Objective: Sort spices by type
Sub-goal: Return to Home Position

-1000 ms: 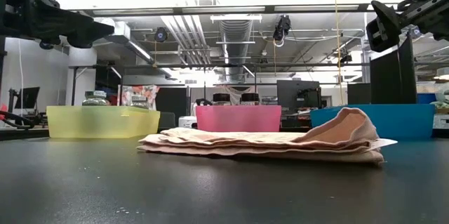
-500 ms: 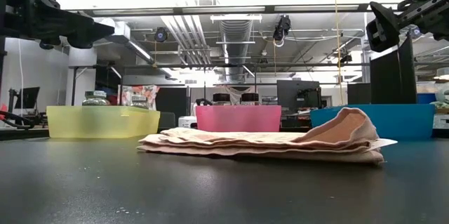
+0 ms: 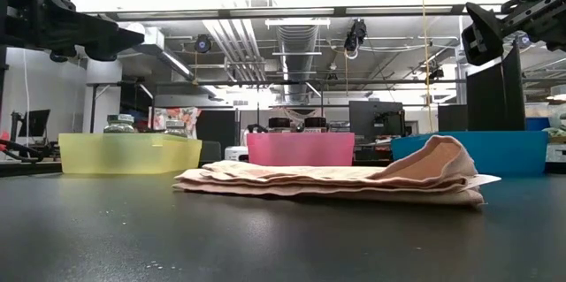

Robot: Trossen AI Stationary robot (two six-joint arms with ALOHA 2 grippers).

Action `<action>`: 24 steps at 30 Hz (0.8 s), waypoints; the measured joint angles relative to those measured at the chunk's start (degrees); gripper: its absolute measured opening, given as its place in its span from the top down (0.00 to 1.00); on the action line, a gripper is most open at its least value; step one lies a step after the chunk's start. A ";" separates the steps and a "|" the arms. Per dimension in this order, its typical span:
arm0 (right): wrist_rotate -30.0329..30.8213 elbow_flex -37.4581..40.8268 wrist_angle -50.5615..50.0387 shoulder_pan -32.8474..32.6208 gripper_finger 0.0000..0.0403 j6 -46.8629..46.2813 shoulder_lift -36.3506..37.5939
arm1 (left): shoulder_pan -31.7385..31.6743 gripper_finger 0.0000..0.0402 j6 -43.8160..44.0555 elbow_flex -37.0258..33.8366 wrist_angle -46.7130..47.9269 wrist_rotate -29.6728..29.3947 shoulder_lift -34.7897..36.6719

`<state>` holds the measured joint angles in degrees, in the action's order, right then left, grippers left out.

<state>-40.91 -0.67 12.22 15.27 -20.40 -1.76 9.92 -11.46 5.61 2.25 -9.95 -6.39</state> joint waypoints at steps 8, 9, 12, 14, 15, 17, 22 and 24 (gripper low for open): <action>0.01 0.00 0.01 0.00 0.17 0.00 0.00 | 0.01 0.32 0.01 0.00 -0.01 -0.01 0.00; 0.01 0.00 -0.01 0.00 0.17 0.00 0.00 | 0.01 0.32 0.00 0.00 0.01 0.01 0.00; 0.02 0.00 -0.01 0.00 0.18 0.00 0.00 | 0.00 0.32 0.01 0.00 0.00 -0.01 0.00; 0.02 0.00 -0.01 0.00 0.19 0.00 0.00 | 0.00 0.32 0.02 0.00 0.00 -0.01 0.00; 0.01 0.00 0.01 0.00 0.19 0.00 0.00 | 0.00 0.32 0.01 0.00 -0.01 -0.01 0.00; 0.00 0.00 -0.01 0.00 0.19 0.00 -0.01 | 0.01 0.32 0.00 0.00 -0.01 -0.01 0.00; 0.02 0.00 0.00 0.00 0.17 0.01 0.00 | -0.01 0.32 0.00 0.00 -0.01 -0.01 0.00; 0.02 0.00 0.00 0.00 0.16 0.01 0.00 | -0.01 0.32 0.02 0.00 -0.01 -0.01 0.00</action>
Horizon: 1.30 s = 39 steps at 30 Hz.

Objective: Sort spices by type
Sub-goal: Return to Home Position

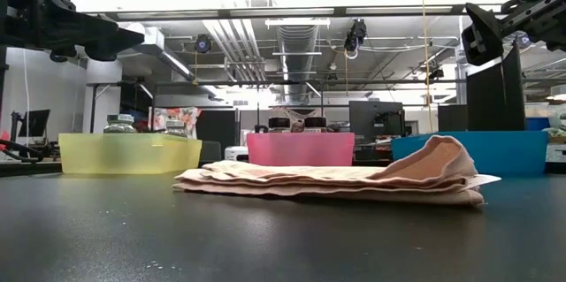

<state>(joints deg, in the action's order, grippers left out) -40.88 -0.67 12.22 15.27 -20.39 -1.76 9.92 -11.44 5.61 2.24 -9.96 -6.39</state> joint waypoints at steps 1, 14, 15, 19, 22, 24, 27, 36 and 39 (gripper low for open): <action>-0.02 0.00 0.01 0.00 0.16 -0.01 0.00 | 0.01 0.32 -0.01 0.00 0.00 0.01 0.00; -0.02 0.00 -0.01 0.00 0.18 -0.01 0.00 | 0.02 0.32 0.00 0.00 0.00 0.00 0.00; -0.02 0.00 -0.01 0.00 0.18 -0.01 0.00 | 0.01 0.32 -0.02 0.00 0.00 0.01 0.00; -0.01 0.00 0.00 0.00 0.19 -0.01 -0.02 | 0.01 0.32 0.00 0.00 0.00 0.00 0.00; 0.00 0.00 0.01 0.00 0.18 -0.01 -0.01 | 0.02 0.32 -0.01 0.00 0.00 0.01 0.00; -0.01 0.00 0.01 0.00 0.17 -0.01 -0.01 | 0.02 0.32 0.00 0.00 0.00 0.02 0.00; 0.00 0.00 -0.01 0.00 0.15 -0.01 0.00 | 0.00 0.32 0.00 0.00 0.00 0.00 0.00; -0.02 0.00 -0.01 0.00 0.16 -0.01 -0.02 | 0.00 0.32 0.00 0.01 0.00 0.02 -0.01; -0.01 0.00 -0.01 0.00 0.17 -0.01 0.00 | 0.02 0.32 0.00 0.00 0.00 0.02 -0.02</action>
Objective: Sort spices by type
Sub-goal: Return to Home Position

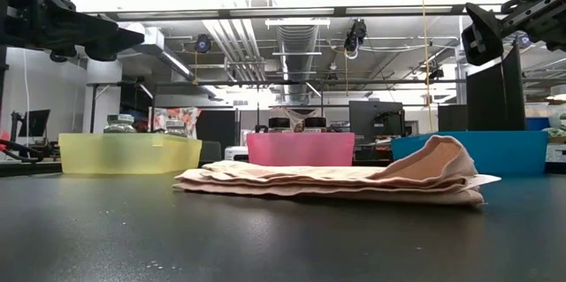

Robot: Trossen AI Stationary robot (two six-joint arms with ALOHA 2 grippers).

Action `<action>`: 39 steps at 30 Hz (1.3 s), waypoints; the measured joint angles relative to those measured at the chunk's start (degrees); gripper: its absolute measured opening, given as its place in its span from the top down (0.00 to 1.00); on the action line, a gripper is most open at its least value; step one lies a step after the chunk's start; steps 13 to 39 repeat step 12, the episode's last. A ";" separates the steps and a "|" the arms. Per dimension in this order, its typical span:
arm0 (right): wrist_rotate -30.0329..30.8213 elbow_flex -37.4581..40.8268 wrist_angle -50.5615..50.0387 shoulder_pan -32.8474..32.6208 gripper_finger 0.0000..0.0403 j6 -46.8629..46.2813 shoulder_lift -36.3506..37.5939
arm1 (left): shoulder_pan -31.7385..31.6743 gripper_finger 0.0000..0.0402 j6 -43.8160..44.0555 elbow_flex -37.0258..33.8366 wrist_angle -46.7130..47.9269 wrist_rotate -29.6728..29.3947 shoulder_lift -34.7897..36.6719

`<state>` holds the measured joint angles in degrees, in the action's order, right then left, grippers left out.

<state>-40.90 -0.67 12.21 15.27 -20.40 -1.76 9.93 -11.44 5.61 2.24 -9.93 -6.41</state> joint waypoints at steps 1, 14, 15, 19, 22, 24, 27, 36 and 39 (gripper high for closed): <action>0.01 0.00 0.00 0.00 0.17 0.01 -0.02 | 0.00 0.32 -0.02 0.02 0.02 0.00 0.02; 0.01 0.00 0.02 0.00 0.19 0.00 -0.02 | 0.00 0.32 0.00 0.02 0.00 -0.02 0.02; 0.01 0.00 0.02 0.00 0.19 0.00 -0.02 | 0.00 0.32 0.00 0.02 0.00 -0.02 0.02; 0.01 0.00 0.02 0.00 0.19 0.00 -0.02 | 0.00 0.32 0.00 0.02 0.00 -0.02 0.02; 0.01 0.00 0.02 0.00 0.19 0.00 -0.02 | 0.00 0.32 0.00 0.02 0.00 -0.02 0.02; 0.01 0.00 0.02 0.00 0.19 0.00 -0.02 | 0.00 0.32 0.00 0.02 0.00 -0.02 0.02; 0.01 0.00 0.02 0.00 0.19 0.00 -0.02 | 0.00 0.32 0.00 0.02 0.00 -0.02 0.02; 0.01 0.00 0.02 0.00 0.19 0.00 -0.02 | 0.00 0.32 0.00 0.02 0.00 -0.02 0.02; 0.01 0.00 0.02 0.00 0.19 0.00 -0.02 | 0.00 0.32 0.00 0.02 0.00 -0.02 0.02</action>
